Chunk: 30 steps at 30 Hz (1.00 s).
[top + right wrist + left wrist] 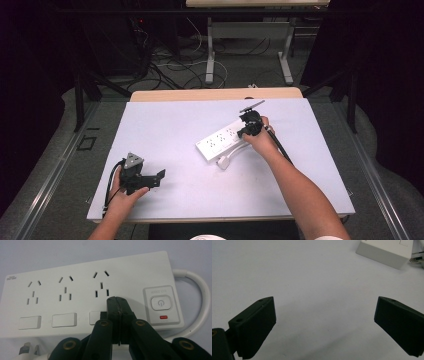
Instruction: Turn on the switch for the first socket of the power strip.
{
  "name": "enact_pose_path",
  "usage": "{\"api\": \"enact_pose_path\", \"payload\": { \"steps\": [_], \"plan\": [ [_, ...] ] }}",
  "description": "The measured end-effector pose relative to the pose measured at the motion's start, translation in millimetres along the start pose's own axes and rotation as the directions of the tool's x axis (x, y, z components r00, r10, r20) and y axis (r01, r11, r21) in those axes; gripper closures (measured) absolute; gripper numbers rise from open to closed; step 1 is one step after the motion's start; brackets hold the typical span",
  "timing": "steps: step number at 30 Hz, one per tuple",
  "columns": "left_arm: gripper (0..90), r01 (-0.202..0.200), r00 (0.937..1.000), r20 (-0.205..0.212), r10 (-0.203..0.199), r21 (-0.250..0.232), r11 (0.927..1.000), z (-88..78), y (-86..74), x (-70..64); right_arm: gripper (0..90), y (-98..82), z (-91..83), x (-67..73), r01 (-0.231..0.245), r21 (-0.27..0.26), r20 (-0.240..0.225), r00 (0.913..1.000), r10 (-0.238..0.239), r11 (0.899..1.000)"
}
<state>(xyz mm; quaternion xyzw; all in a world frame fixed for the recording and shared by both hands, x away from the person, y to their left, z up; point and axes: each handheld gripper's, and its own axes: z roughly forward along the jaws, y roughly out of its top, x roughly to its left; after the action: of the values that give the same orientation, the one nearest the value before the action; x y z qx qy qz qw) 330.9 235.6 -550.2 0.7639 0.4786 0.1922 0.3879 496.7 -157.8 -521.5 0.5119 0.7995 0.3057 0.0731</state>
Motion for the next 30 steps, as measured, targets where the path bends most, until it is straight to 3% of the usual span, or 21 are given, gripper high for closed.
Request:
{"api": "enact_pose_path", "payload": {
  "steps": [1,13,15,20,30],
  "plan": [
    [3.8,0.0,1.0,0.0,0.0,-0.001,1.0,0.1,-0.1,0.0,90.0,0.5,-1.2,1.0,-0.005,0.02,0.016,0.9999,0.004,1.0],
    [3.9,0.001,1.0,-0.003,-0.001,-0.007,1.0,0.6,-0.4,0.1,90.0,-0.1,-1.2,2.3,0.002,0.014,0.027,0.9996,-0.002,1.0],
    [3.9,0.01,0.9999,-0.002,-0.01,-0.009,0.9999,0.8,-0.6,-0.3,88.2,-0.8,0.7,1.6,-0.002,-0.015,0.003,1.0,0.002,1.0],
    [4.0,0.01,1.0,0.002,-0.01,0.003,0.9999,0.5,-0.3,0.2,83.0,0.5,-0.5,5.3,0.029,0.014,0.02,0.9994,-0.03,0.999],
    [4.1,0.01,0.9999,0.002,-0.01,0.002,0.9999,0.5,-0.5,0.3,74.5,0.4,-0.8,4.9,0.023,0.007,0.015,0.9996,-0.024,1.0]
  ]
}}
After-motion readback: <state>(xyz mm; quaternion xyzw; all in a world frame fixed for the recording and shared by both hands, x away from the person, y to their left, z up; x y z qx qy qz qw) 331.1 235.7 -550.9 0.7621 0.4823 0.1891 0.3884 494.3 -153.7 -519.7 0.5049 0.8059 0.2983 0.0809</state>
